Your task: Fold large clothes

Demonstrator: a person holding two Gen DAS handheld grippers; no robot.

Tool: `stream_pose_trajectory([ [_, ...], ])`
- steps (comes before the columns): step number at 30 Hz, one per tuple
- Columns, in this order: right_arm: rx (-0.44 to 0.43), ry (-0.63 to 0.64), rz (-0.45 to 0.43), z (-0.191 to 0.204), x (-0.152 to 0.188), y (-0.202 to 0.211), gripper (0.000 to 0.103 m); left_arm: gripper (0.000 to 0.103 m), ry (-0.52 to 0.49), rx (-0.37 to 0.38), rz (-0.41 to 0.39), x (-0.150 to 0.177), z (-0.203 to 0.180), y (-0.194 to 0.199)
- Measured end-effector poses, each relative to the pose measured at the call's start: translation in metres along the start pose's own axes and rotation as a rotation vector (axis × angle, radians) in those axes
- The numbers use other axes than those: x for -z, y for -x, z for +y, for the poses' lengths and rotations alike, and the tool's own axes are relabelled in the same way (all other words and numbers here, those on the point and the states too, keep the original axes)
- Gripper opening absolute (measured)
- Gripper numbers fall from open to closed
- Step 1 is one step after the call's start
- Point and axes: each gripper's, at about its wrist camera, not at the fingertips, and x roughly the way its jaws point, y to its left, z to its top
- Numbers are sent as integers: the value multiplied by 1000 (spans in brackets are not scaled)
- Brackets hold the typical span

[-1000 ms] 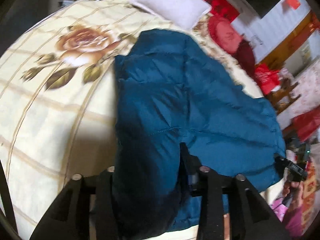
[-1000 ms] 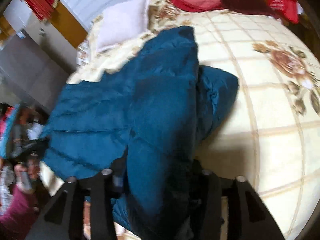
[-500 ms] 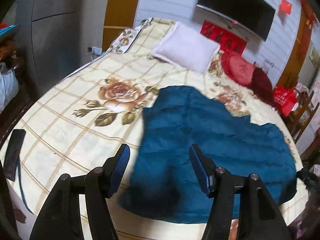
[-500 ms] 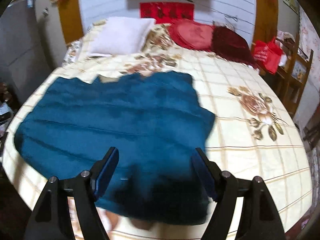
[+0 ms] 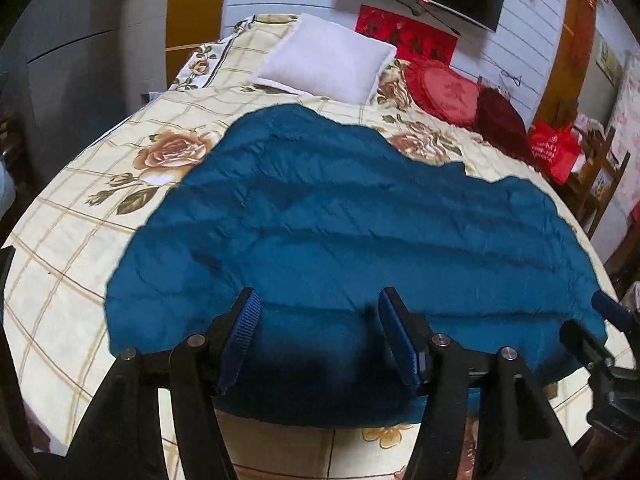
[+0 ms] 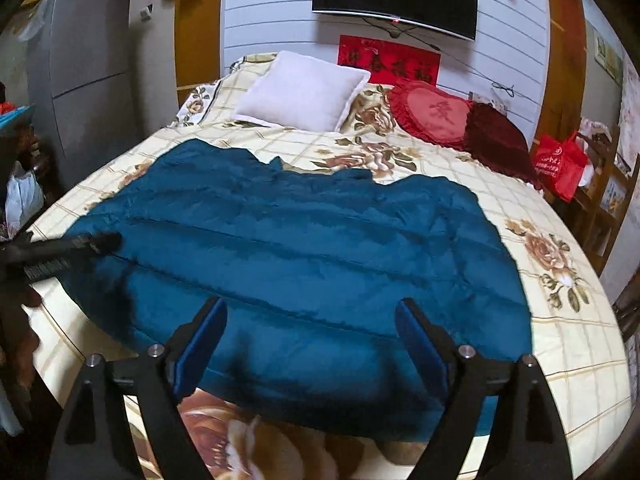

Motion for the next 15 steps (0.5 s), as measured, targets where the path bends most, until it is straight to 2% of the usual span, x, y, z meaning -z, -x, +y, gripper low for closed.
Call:
stream_pose_trajectory([
  [3,3,-45,7,1,3,-8,92,79,-28,-14,-5,1,-5,-4],
  [8,4,-97,40,-1,10,-22,92,79,-68,-34,-66,4,-12,0],
  [15,-2,-100,53,4,8,-33,92,79,-88,-44,-84,5,-14,-2],
])
